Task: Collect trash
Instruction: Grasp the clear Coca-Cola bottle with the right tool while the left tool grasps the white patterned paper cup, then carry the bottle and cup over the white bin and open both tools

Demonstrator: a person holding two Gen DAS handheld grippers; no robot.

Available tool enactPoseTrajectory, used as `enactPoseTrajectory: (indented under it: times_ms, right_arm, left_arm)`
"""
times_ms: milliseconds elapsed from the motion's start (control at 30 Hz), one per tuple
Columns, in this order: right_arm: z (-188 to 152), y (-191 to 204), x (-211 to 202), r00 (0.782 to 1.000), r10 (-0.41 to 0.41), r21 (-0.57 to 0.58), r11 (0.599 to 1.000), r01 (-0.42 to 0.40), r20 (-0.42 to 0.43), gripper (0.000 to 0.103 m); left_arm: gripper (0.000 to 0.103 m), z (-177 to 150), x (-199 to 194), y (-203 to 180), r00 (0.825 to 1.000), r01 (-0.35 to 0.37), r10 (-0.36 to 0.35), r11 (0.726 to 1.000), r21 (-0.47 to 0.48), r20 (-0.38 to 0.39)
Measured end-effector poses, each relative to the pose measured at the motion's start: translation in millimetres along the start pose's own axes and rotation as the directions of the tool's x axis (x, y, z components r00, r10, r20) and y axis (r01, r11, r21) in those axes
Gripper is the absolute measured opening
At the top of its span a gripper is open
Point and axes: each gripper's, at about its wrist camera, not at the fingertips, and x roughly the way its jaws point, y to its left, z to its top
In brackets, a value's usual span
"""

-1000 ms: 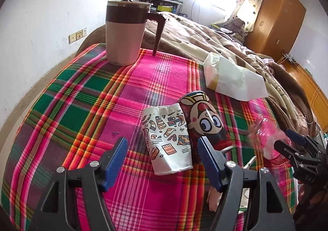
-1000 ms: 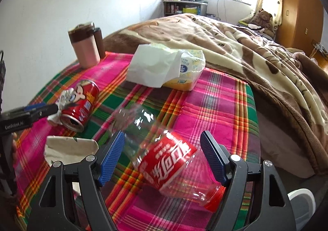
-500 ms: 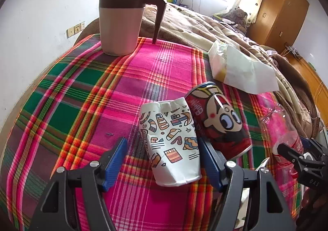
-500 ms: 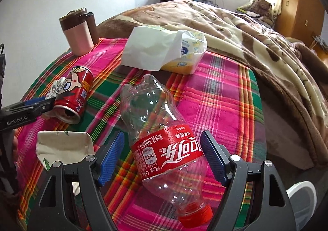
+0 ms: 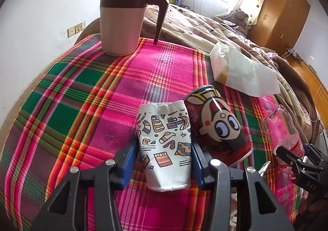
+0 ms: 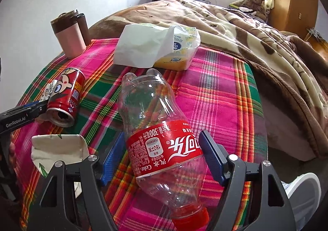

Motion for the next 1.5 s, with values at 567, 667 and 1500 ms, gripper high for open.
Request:
enactPoseTrajectory:
  times_ms: [567,667,1500]
  right_arm:
    - [-12.9,0.8,-23.9,0.996,0.030,0.053,0.998,-0.035,0.085,0.070]
    - [-16.0,2.1,-30.1,0.995,0.036,0.055,0.998,-0.041,0.095,0.070]
    - [-56.4,-33.8,-110.7,0.980,-0.022,0.141,0.990,-0.006,0.196,0.070]
  left_arm:
    - [0.049,-10.1,-43.1,-13.4,0.996,0.014,-0.017,1.000,0.027,0.087]
    - [0.049,-13.8,-54.3,-19.9,0.995,0.024,-0.027,0.999,0.037,0.101]
    - [0.049,-63.3,-129.4,-120.9,0.963,0.164,-0.207,0.959,0.233,0.175]
